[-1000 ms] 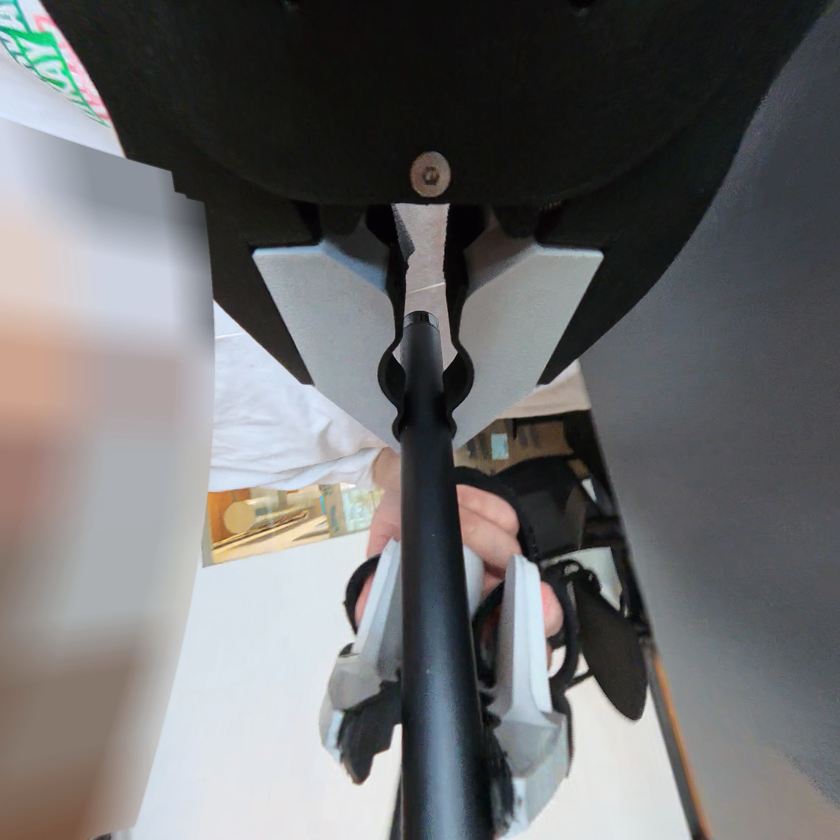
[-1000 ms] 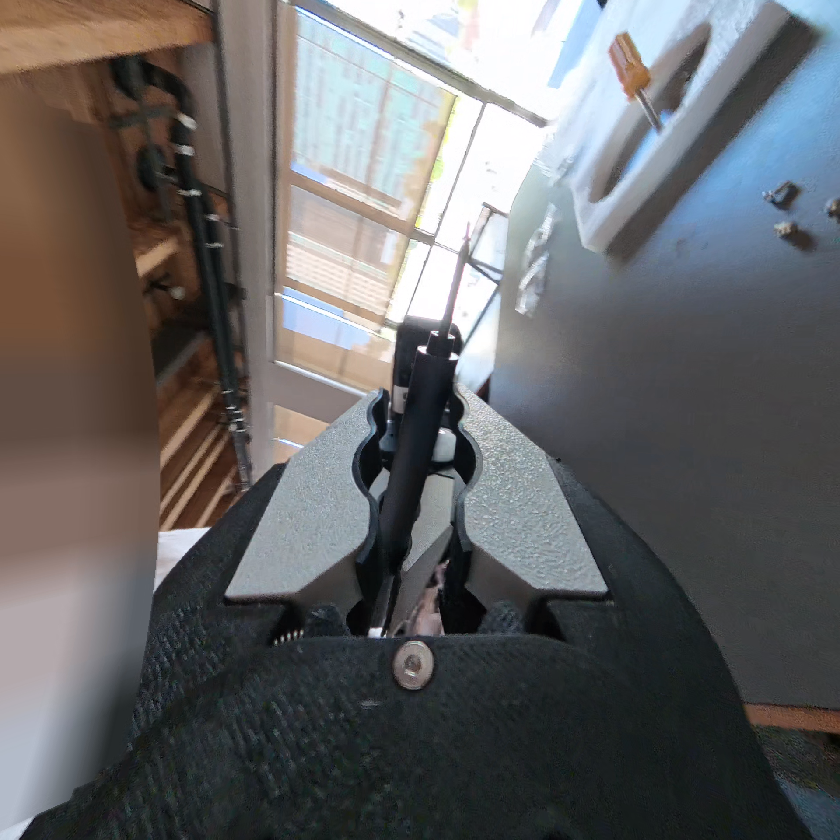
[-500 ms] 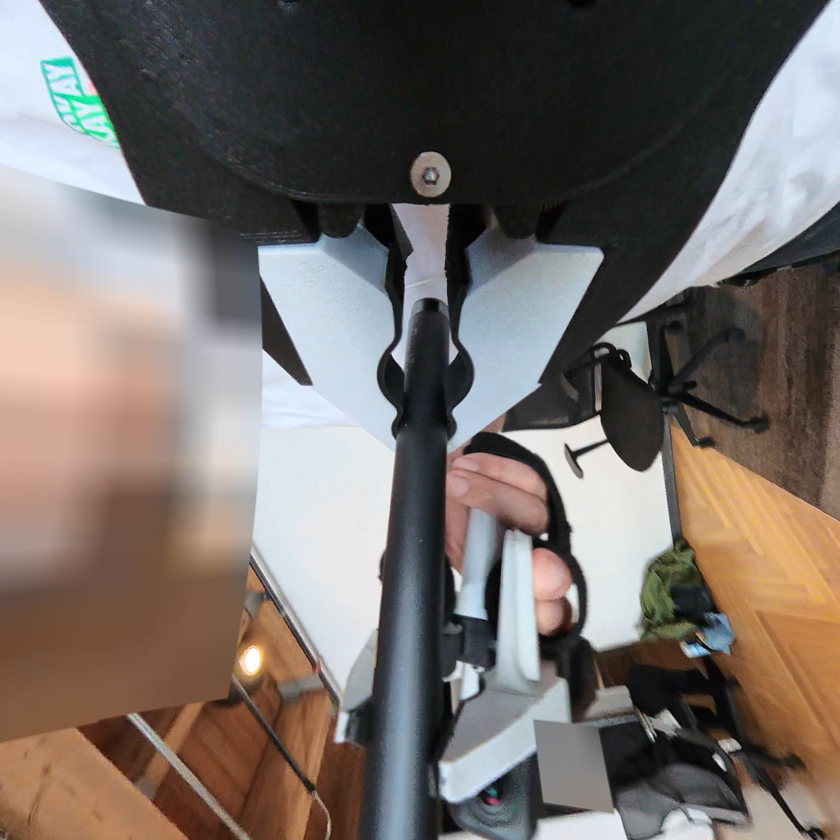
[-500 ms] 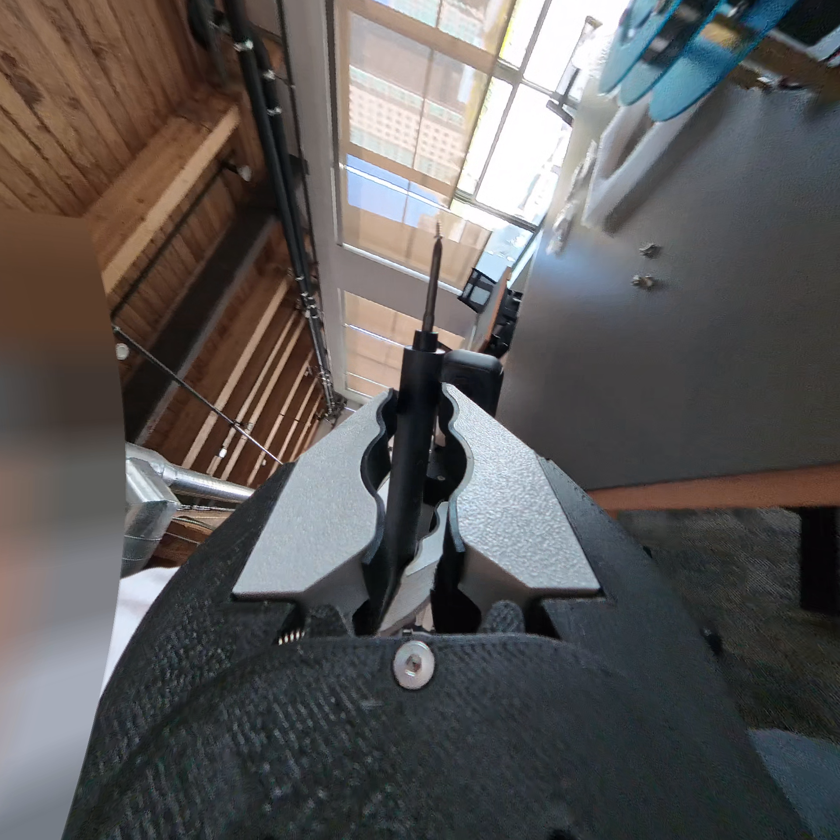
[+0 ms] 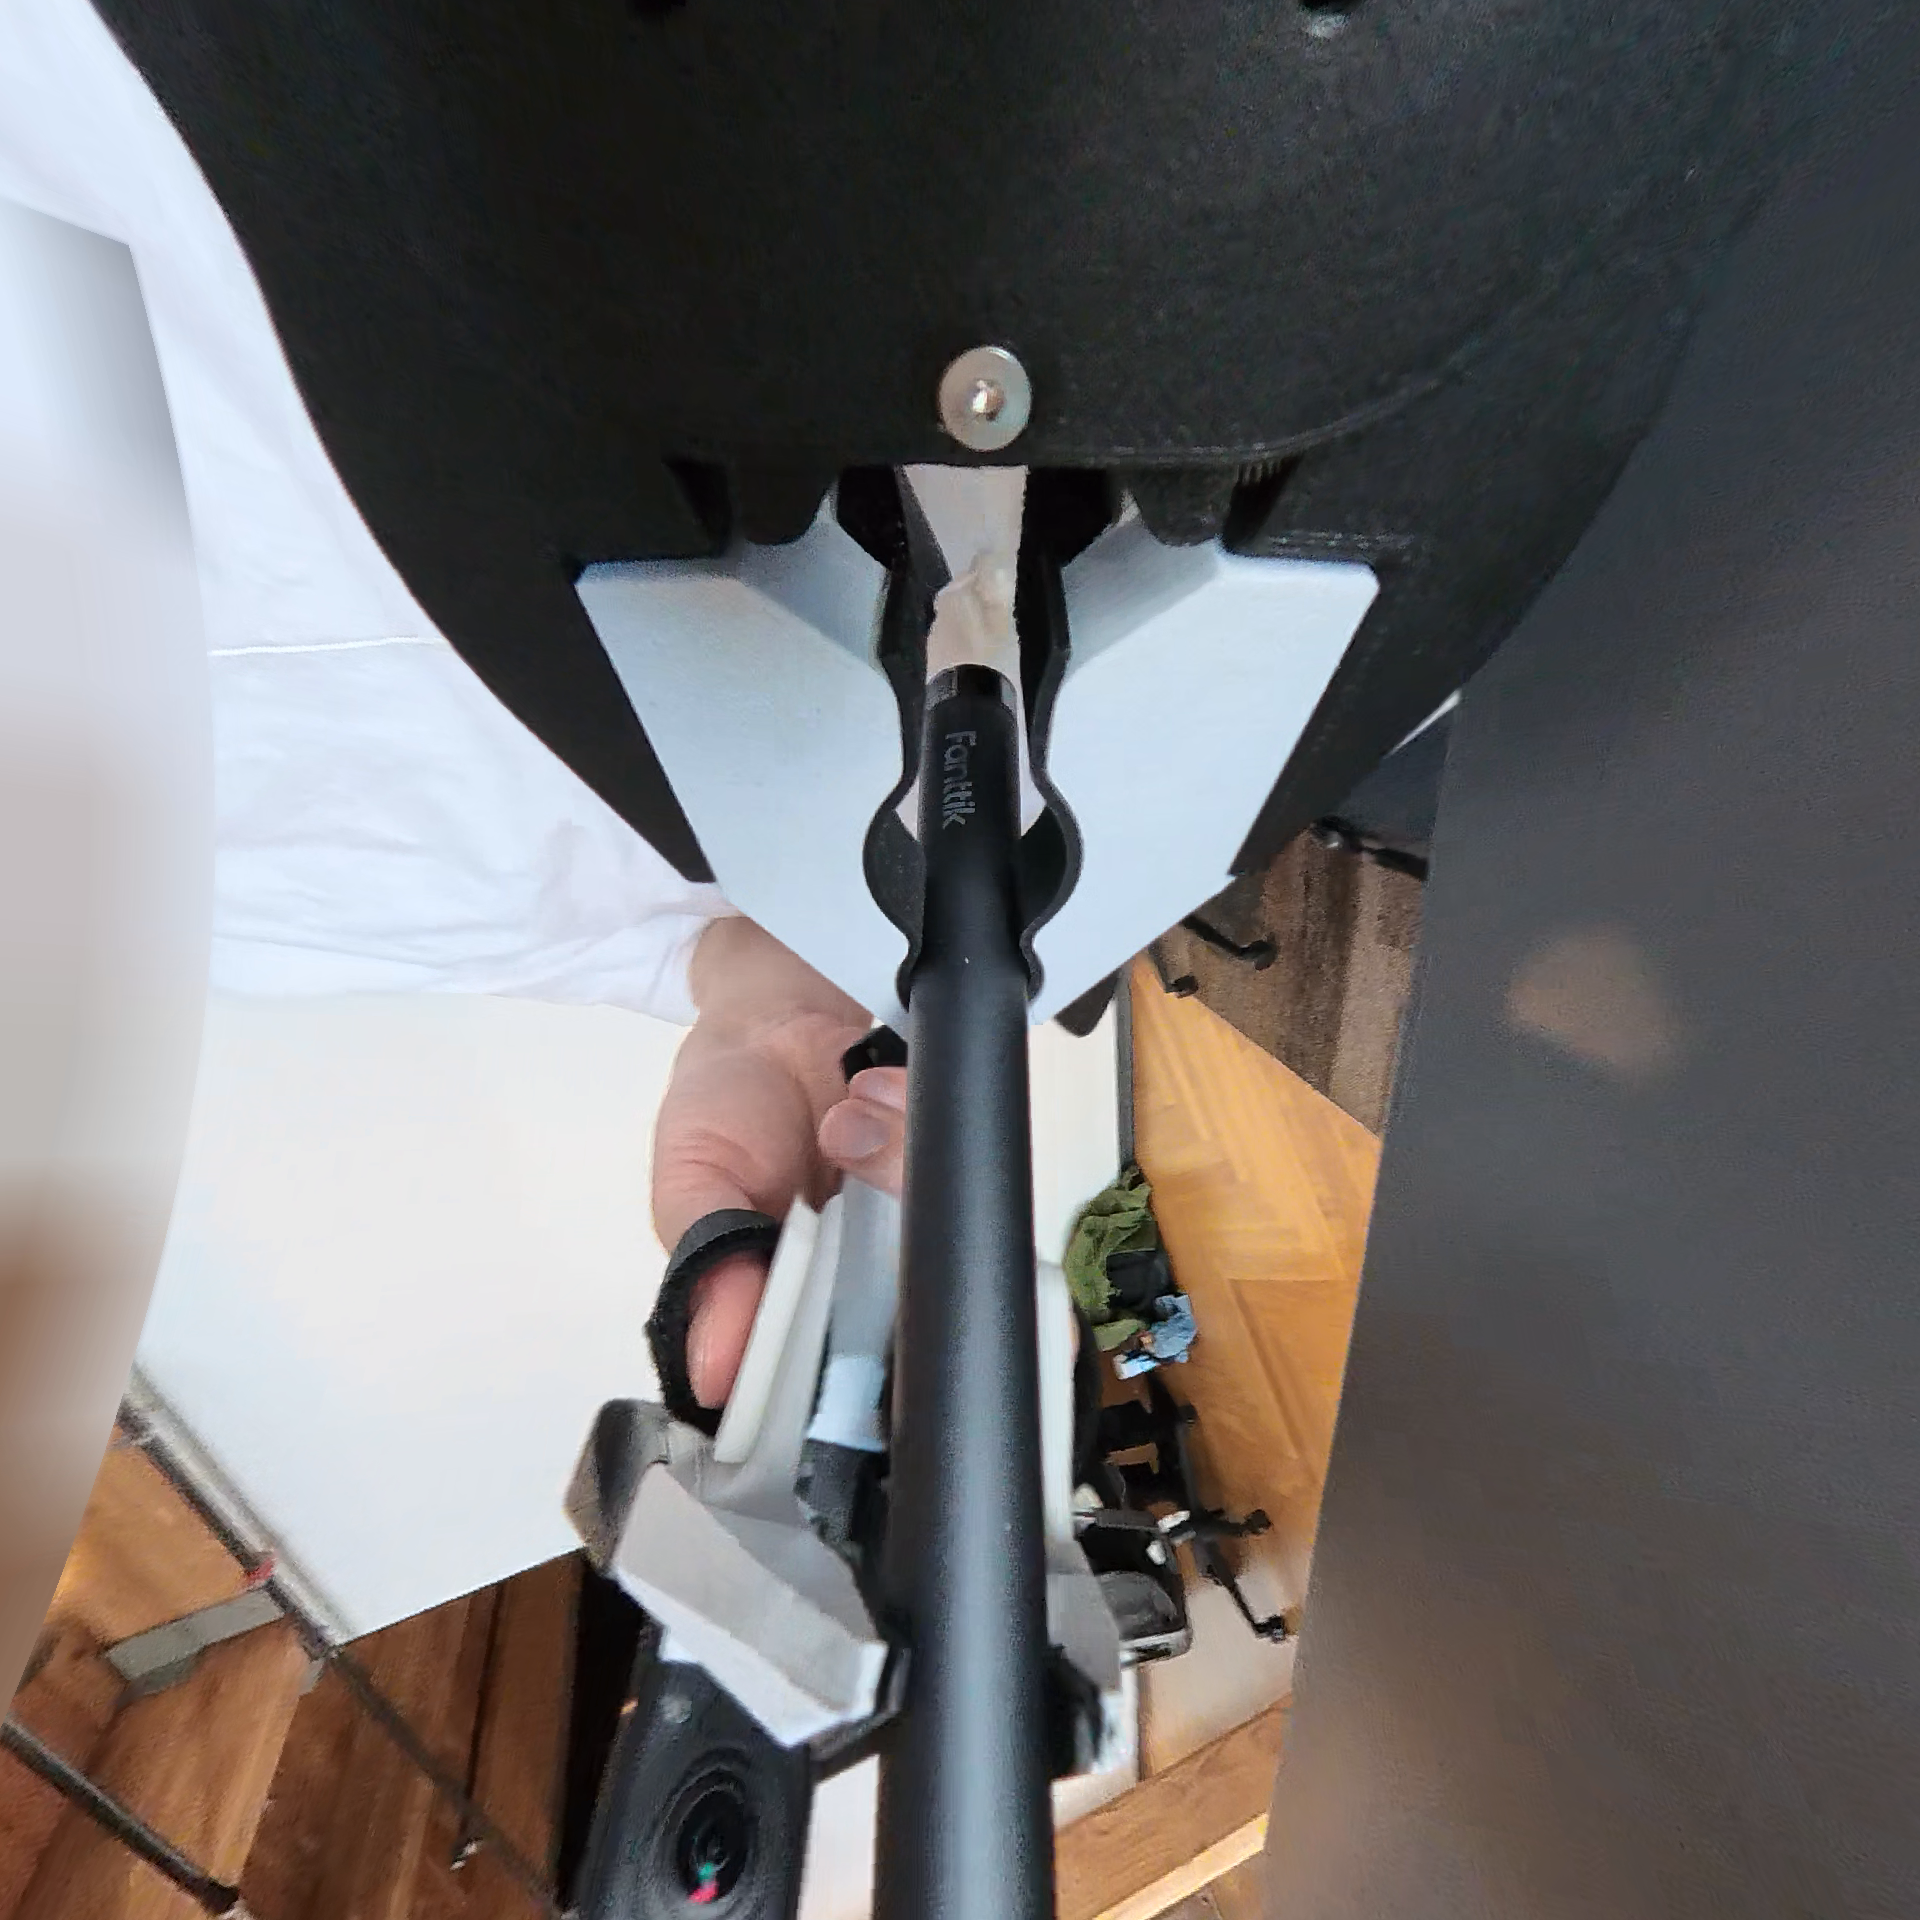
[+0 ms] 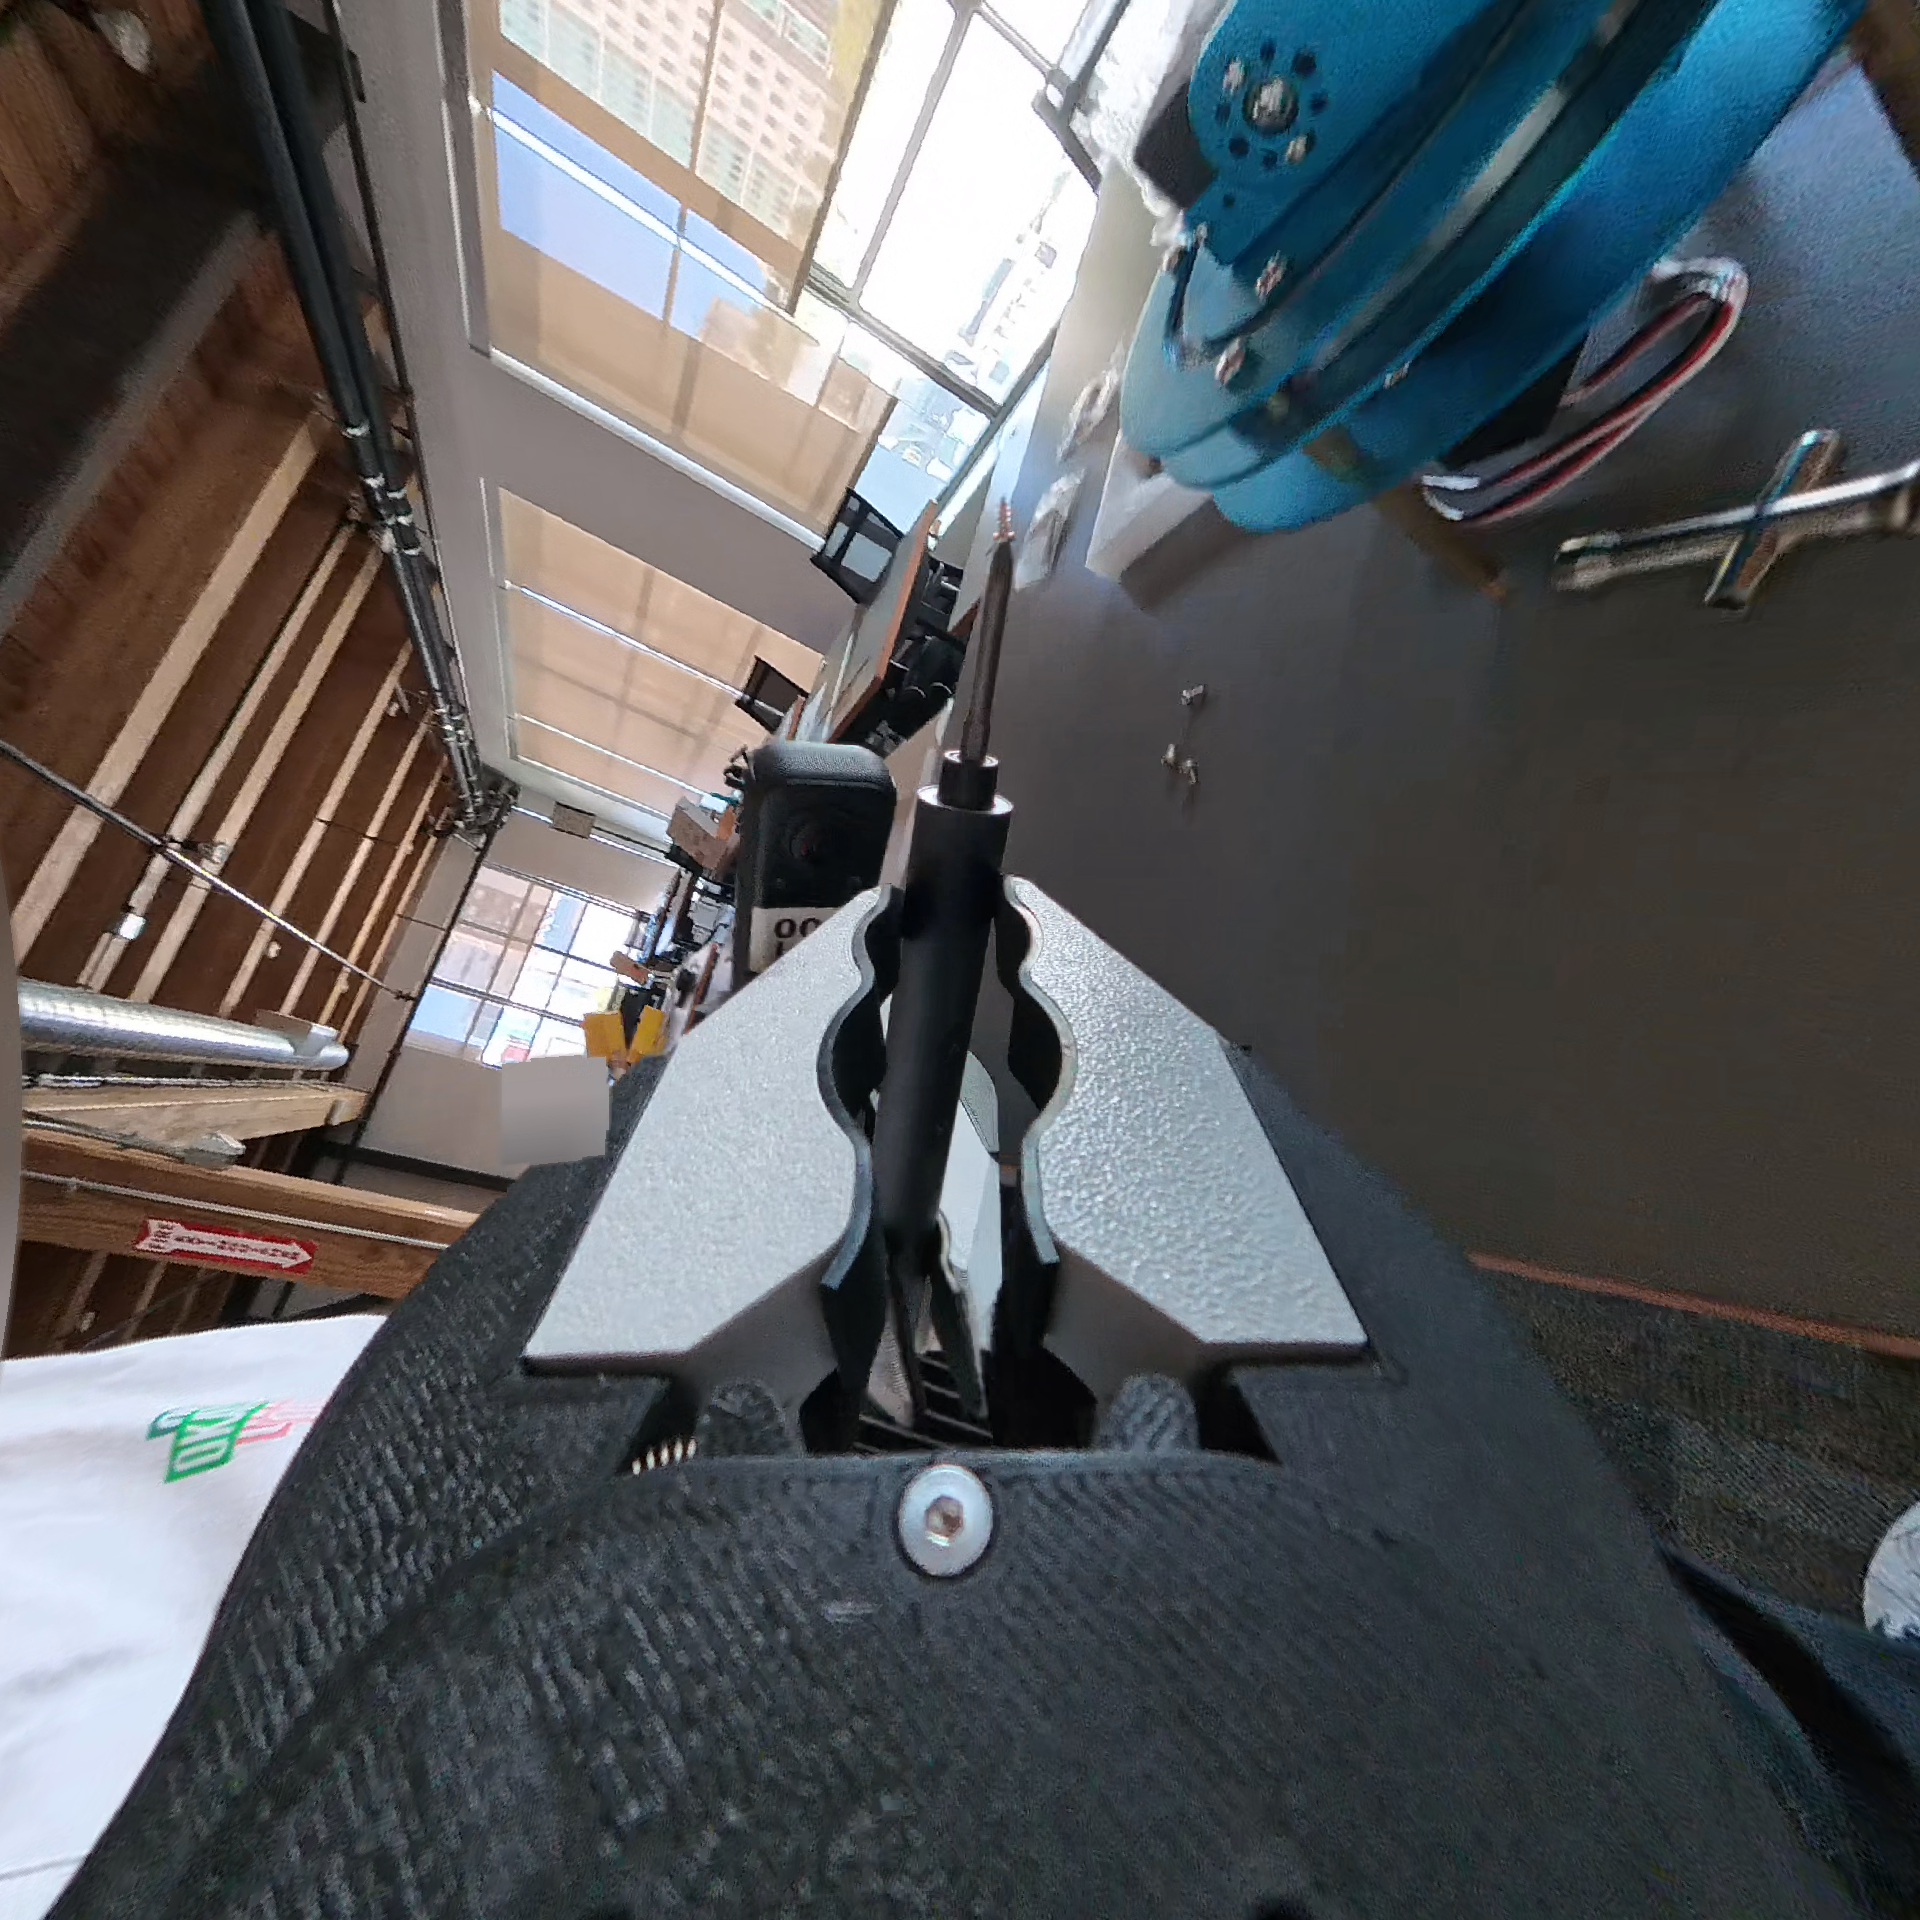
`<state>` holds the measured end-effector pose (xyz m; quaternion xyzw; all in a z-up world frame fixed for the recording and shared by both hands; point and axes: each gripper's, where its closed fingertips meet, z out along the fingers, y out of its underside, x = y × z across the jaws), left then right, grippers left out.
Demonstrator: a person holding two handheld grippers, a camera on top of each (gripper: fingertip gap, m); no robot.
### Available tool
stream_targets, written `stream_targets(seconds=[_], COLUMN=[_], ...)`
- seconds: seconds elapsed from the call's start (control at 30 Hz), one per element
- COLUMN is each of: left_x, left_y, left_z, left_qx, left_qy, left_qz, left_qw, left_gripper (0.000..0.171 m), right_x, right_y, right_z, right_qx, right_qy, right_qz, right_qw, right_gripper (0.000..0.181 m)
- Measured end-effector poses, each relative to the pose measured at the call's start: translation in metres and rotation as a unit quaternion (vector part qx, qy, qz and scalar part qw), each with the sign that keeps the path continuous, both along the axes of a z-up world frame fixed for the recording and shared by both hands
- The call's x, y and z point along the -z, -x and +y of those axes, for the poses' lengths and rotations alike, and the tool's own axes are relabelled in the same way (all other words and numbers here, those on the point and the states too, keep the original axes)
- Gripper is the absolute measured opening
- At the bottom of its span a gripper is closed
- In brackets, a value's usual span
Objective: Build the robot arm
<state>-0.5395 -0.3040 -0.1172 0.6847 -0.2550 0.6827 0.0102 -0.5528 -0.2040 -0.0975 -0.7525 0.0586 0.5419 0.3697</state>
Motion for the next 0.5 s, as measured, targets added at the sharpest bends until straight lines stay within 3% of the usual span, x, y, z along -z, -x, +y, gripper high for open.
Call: stream_targets(seconds=[0.1, 0.27, 0.5], left_x=[-0.017, -0.026, -0.031], left_y=[-0.008, -0.027, -0.061], left_z=[0.004, 0.013, 0.019], left_qx=[0.004, -0.021, -0.101], left_qy=[0.027, 0.047, 0.078], left_qz=[-0.04, -0.071, -0.131], left_qw=[0.999, 0.996, 0.983], left_gripper=[0.008, 0.008, 0.008], right_x=[-0.015, -0.024, -0.026], right_y=[-0.005, -0.014, -0.031], right_z=[0.008, 0.014, 0.013], right_qx=[-0.01, -0.076, -0.196], right_qy=[-0.021, -0.035, -0.048], right_qz=[0.062, 0.18, 0.203], right_qw=[0.998, 0.98, 0.958], right_gripper=[0.016, 0.019, 0.029])
